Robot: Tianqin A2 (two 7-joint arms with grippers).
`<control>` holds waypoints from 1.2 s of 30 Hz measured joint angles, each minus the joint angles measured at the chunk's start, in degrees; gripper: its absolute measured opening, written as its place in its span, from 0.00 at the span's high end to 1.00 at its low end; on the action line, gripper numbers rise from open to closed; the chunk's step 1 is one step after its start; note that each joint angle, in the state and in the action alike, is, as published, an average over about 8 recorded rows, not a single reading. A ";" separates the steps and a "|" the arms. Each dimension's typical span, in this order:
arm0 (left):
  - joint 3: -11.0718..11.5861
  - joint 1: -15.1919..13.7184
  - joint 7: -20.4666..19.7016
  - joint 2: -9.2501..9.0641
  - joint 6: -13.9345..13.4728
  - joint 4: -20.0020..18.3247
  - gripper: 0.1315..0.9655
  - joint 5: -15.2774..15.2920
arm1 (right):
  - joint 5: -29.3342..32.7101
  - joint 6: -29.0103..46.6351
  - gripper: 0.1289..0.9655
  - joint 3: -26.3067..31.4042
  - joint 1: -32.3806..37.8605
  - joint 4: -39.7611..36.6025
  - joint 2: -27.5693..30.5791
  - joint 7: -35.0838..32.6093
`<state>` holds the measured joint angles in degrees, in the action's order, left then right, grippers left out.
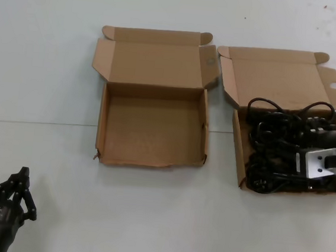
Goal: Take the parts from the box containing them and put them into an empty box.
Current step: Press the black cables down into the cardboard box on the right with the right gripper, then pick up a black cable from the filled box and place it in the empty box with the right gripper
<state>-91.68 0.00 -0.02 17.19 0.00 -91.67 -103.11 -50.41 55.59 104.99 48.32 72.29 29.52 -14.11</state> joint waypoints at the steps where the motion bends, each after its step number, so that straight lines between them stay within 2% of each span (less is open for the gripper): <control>1: 0.00 0.00 0.00 0.00 0.00 0.00 0.97 0.00 | -0.15 -0.27 0.69 -0.14 -0.11 -0.31 -0.15 0.00; 5: 0.00 0.00 0.00 0.00 0.00 0.00 0.97 0.00 | -0.93 -1.47 0.79 -0.60 -0.35 -1.59 -0.69 0.00; 9: 0.00 0.00 0.00 0.00 0.00 0.00 0.97 0.00 | -1.93 -2.77 0.79 -0.85 -0.34 -2.68 -1.12 0.00; 17: 0.00 0.00 0.00 0.00 0.00 0.00 0.97 0.00 | -3.22 -4.03 0.92 -0.56 -0.45 -3.24 -1.20 0.00; 28: 0.00 0.00 0.00 0.00 0.00 0.00 0.97 0.00 | -4.24 -4.81 0.96 0.19 -0.50 -3.95 -0.70 0.00; 36: 0.00 0.00 0.00 0.00 0.00 0.00 0.97 0.00 | -3.53 -2.96 0.96 -0.09 -1.22 0.13 0.55 0.00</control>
<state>-91.68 0.00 -0.02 17.19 0.00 -91.67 -103.11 -53.94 52.63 104.89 47.10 72.41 30.07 -14.11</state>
